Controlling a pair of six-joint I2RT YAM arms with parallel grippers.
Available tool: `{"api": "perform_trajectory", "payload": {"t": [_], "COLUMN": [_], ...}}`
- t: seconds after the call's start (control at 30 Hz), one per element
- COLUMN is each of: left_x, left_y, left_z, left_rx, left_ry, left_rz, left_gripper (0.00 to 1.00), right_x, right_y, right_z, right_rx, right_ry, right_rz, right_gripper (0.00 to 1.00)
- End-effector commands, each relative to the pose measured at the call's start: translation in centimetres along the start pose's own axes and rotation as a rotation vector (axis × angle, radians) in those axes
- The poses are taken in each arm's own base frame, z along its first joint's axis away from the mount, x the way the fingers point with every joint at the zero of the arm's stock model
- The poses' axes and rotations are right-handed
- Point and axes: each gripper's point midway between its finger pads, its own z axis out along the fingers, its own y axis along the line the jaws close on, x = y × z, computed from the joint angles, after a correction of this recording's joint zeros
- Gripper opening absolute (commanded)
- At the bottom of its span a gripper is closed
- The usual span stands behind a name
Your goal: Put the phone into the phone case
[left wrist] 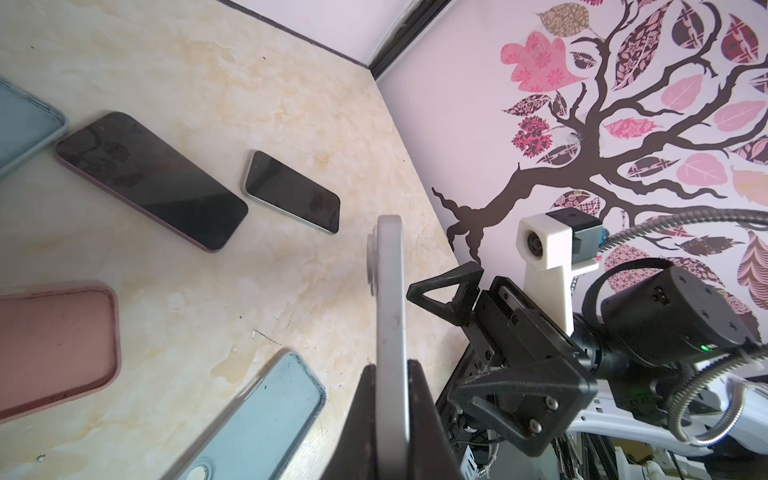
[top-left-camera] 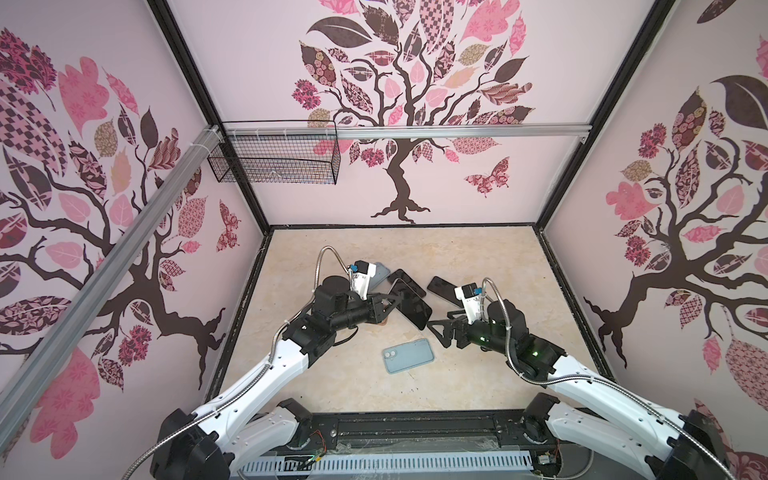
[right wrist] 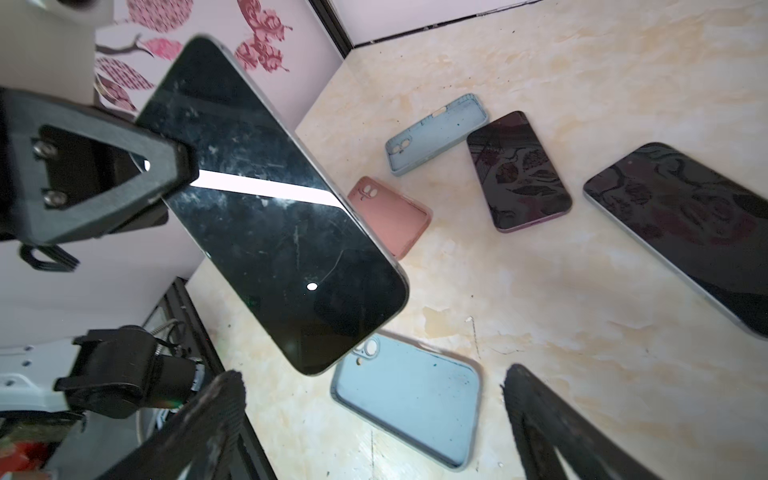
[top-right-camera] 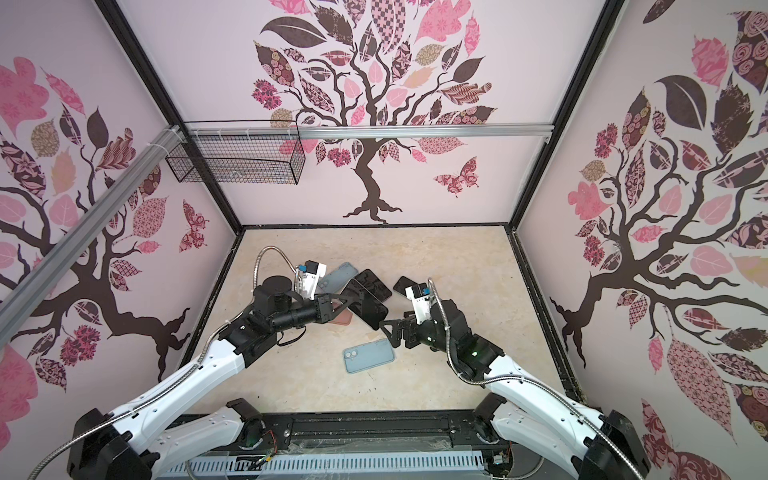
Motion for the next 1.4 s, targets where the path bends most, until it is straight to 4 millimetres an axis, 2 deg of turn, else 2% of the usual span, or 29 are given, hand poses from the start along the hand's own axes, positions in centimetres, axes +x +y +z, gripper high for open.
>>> {"api": "perform_trajectory", "payload": {"t": [0.0,0.1,0.27,0.43,0.5,0.9,1.1,1.37], "left_x": [-2.0,-2.6,-2.6,-2.9,-3.0,-3.5,-3.4,-3.5], "left_y": [-1.3,-2.1,-2.6,-3.4,-3.6,-4.9,-5.7,-5.4], "left_z": [-1.5,-2.8,-4.1,-4.8,-4.9,-4.5,-4.2,-4.6], "left_rx": [0.055,0.118,0.158,0.231,0.253,0.402,0.454,0.485], "left_ry": [-0.142,-0.241,-0.298,-0.342,-0.354,-0.375,-0.348,-0.386], "left_rz": [0.045,0.032,0.02,-0.003,-0.017,-0.095,-0.101,-0.135], "left_gripper": [0.0,0.0,0.0,0.0,0.0,0.0,0.0,0.0], "right_x": [-3.3,-3.7,-3.8,-4.3,-4.4,-5.9,-6.6,-8.2], "right_y": [2.2,2.0,3.6,5.0,5.7,7.8,8.6,9.9], "right_z": [-0.9,-0.9,-0.9,-0.8,-0.8,-1.7,-2.3,-3.4], "right_rx": [-0.179,-0.235,-0.381,-0.493,-0.532,-0.635,-0.689,-0.78], "right_ry": [-0.117,-0.144,-0.151,-0.146,-0.138,-0.151,-0.172,-0.213], "right_rz": [0.167,0.236,0.287,0.309,0.303,0.28,0.278,0.291], "right_gripper": [0.99,0.96,0.89,0.76,0.7,0.59,0.45,0.3]}}
